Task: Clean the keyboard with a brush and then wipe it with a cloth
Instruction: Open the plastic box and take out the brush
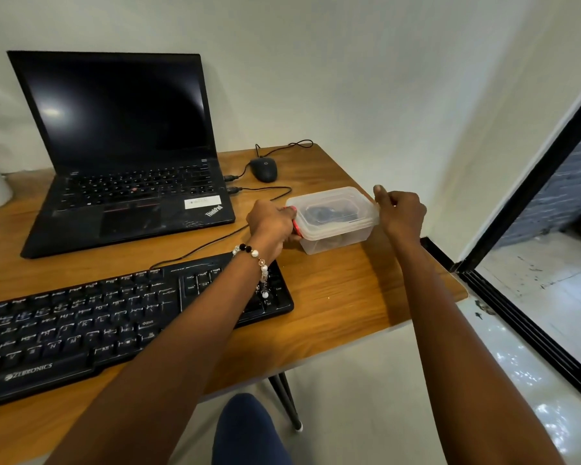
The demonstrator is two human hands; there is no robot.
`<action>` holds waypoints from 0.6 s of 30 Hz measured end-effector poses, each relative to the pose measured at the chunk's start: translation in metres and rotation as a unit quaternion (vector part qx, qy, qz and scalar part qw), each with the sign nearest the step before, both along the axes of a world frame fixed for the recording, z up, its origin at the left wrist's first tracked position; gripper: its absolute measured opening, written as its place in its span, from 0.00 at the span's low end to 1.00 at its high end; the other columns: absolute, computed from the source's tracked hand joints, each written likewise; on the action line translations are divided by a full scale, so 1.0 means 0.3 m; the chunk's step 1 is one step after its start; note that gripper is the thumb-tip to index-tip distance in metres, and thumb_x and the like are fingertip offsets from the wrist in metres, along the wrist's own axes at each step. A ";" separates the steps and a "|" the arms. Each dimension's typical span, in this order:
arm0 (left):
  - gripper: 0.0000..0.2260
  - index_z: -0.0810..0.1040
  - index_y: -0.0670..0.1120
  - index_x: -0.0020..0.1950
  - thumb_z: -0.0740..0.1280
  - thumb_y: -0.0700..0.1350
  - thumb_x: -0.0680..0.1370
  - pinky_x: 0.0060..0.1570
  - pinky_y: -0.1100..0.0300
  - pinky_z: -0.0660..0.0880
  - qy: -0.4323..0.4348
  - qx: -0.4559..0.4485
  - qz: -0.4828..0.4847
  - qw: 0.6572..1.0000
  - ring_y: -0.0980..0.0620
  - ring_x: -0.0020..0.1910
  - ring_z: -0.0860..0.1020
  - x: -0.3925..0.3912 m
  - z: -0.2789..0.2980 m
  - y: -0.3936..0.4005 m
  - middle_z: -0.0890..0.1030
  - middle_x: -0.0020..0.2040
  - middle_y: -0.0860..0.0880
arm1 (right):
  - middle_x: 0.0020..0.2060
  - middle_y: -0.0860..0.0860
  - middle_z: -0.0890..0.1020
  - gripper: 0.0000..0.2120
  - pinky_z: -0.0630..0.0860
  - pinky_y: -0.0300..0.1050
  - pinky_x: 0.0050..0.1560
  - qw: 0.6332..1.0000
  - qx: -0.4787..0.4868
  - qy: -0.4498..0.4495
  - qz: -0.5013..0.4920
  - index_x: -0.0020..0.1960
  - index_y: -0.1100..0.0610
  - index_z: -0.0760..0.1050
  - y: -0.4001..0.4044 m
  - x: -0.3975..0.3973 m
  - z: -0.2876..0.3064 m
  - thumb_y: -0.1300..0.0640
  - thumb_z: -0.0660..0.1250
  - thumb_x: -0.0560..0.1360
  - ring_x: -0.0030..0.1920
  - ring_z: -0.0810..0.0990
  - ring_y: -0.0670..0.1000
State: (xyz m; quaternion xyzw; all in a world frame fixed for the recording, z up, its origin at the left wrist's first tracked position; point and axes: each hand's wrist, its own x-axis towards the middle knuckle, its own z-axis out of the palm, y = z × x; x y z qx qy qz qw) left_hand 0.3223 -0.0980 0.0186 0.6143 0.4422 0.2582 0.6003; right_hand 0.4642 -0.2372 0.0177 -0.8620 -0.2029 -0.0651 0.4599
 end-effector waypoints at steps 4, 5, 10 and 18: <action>0.06 0.78 0.34 0.49 0.67 0.37 0.78 0.27 0.55 0.79 -0.003 -0.023 0.011 1.000 0.44 0.30 0.82 -0.008 -0.008 0.010 0.81 0.43 0.38 | 0.51 0.59 0.84 0.17 0.73 0.42 0.47 0.998 -0.015 0.024 0.049 0.55 0.64 0.82 0.000 0.001 -0.012 0.51 0.69 0.77 0.44 0.79 0.51; 0.05 0.77 0.34 0.48 0.67 0.36 0.78 0.26 0.56 0.79 -0.007 -0.033 0.008 0.999 0.45 0.29 0.81 -0.012 -0.018 0.015 0.80 0.42 0.38 | 0.52 0.59 0.84 0.17 0.74 0.43 0.48 0.998 -0.007 0.028 0.048 0.56 0.65 0.81 0.000 -0.002 -0.015 0.51 0.69 0.77 0.44 0.78 0.51; 0.07 0.78 0.41 0.48 0.66 0.44 0.79 0.45 0.49 0.79 0.106 0.105 0.047 0.988 0.42 0.49 0.80 -0.004 -0.039 0.029 0.79 0.51 0.37 | 0.52 0.60 0.83 0.17 0.74 0.42 0.47 0.998 0.003 0.040 0.040 0.56 0.66 0.81 0.011 -0.014 -0.012 0.52 0.69 0.77 0.44 0.78 0.51; 0.10 0.79 0.39 0.51 0.69 0.45 0.76 0.33 0.59 0.74 0.080 0.065 0.026 0.994 0.42 0.47 0.82 0.014 0.023 0.014 0.81 0.51 0.40 | 0.50 0.60 0.84 0.16 0.72 0.43 0.46 0.997 -0.041 0.063 0.022 0.54 0.66 0.81 0.027 -0.008 0.011 0.53 0.68 0.78 0.44 0.79 0.54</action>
